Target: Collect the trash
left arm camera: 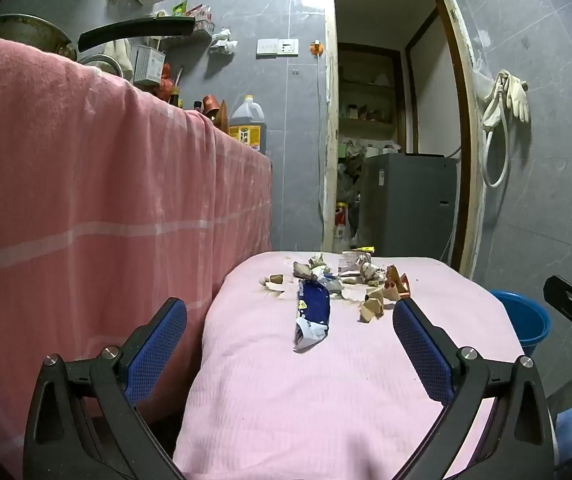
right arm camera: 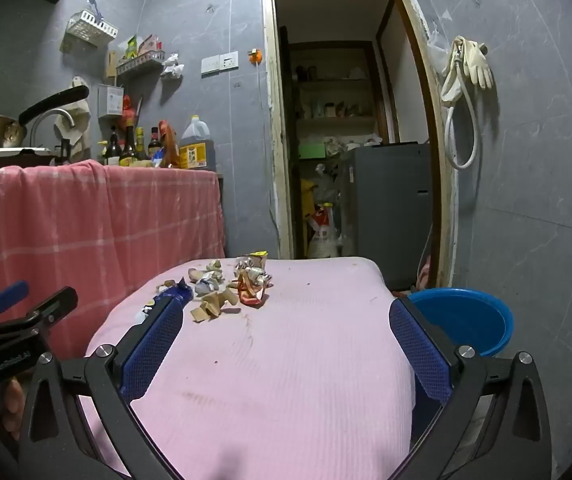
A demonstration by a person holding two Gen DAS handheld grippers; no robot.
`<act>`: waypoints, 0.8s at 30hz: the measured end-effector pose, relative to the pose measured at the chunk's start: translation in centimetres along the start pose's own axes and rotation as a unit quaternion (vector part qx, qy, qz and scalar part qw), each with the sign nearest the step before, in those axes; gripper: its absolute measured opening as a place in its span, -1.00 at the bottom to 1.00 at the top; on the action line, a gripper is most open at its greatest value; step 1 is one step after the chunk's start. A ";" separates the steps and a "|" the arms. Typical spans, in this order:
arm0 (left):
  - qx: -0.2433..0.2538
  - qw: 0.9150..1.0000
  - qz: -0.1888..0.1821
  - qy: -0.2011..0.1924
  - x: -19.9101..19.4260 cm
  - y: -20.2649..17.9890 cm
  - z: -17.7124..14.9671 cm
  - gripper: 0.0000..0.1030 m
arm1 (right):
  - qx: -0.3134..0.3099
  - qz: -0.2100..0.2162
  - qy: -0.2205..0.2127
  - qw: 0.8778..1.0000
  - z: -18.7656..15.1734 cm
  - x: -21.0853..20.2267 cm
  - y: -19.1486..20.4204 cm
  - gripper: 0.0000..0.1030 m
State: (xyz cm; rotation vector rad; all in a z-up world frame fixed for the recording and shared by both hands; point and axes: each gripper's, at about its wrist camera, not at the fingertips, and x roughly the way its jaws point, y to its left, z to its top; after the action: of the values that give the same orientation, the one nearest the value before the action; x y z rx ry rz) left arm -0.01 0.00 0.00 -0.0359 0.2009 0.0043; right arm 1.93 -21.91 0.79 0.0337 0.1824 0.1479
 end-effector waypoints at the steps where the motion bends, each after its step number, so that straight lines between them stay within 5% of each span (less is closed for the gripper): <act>1: 0.000 1.000 0.001 0.000 0.0 0.0 0.0 0.96 | -0.001 -0.001 0.004 1.000 0.0 0.0 0.0 1.00; 24: 0.003 1.000 0.000 0.006 0.4 -0.3 -0.5 0.96 | 0.001 0.000 0.002 1.000 -0.2 0.1 0.1 1.00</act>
State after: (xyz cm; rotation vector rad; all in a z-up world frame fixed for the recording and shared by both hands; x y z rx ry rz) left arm 0.33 -0.31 -0.52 -0.0292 0.2125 0.0030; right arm 2.02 -21.81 0.61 0.0352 0.1871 0.1482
